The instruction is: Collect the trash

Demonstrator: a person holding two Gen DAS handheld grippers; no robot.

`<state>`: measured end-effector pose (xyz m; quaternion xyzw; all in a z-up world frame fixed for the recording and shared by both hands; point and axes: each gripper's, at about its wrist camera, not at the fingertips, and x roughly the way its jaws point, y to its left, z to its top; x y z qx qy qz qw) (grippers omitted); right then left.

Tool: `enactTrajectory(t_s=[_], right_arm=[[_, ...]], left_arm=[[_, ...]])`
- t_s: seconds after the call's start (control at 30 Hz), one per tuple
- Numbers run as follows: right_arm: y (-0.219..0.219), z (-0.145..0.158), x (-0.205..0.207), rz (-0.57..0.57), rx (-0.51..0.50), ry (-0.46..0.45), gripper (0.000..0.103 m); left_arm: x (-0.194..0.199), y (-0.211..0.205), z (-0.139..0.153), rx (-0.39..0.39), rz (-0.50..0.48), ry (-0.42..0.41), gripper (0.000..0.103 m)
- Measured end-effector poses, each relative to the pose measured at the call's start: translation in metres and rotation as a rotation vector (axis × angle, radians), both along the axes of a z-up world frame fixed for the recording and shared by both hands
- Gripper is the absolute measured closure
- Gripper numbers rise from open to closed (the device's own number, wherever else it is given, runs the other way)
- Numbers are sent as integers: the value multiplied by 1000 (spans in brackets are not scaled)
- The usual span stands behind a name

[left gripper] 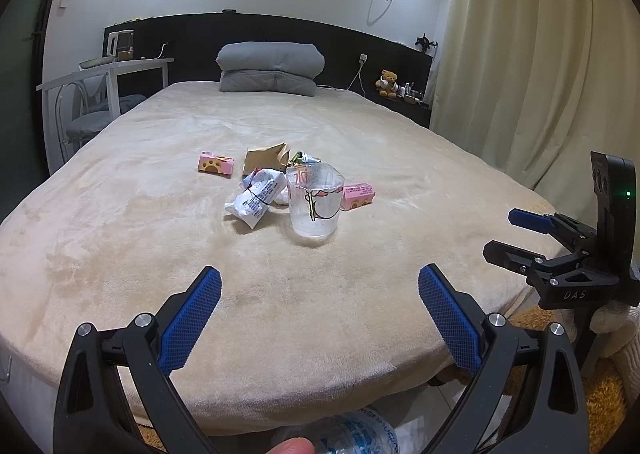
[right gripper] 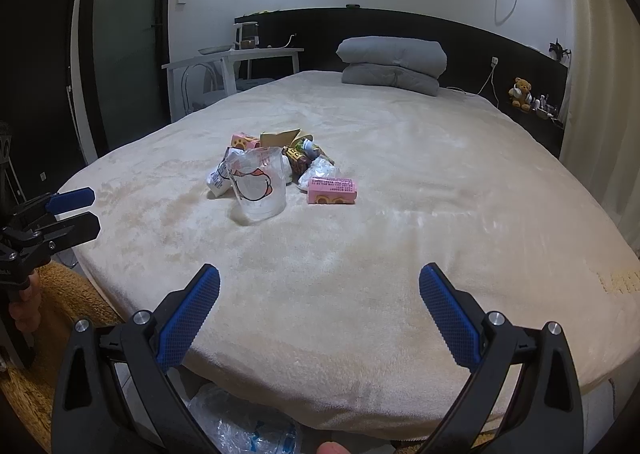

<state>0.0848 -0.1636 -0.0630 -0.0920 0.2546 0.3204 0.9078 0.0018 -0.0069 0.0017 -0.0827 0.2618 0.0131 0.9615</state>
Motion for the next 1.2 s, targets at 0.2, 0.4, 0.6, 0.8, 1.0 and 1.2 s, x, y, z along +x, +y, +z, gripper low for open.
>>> enactTrajectory(t_s=[0.2, 0.4, 0.6, 0.8, 1.0, 1.2], right_arm=[[0, 0, 0, 6, -9, -3, 4], [-1, 0, 0, 0, -5, -6, 4], [-1, 2, -3, -1, -12, -11, 4], [-1, 2, -2, -1, -11, -11, 4], [-2, 2, -3, -5, -13, -16, 4], [-1, 2, -3, -6, -14, -16, 4]], left_arm=[[0, 0, 0, 0, -1, 0, 6], [0, 0, 0, 1, -1, 0, 6], [0, 0, 1, 3, -2, 0, 6], [-1, -1, 1, 2, -2, -2, 6], [-1, -1, 0, -1, -2, -2, 6], [-1, 0, 0, -2, -3, -2, 6]])
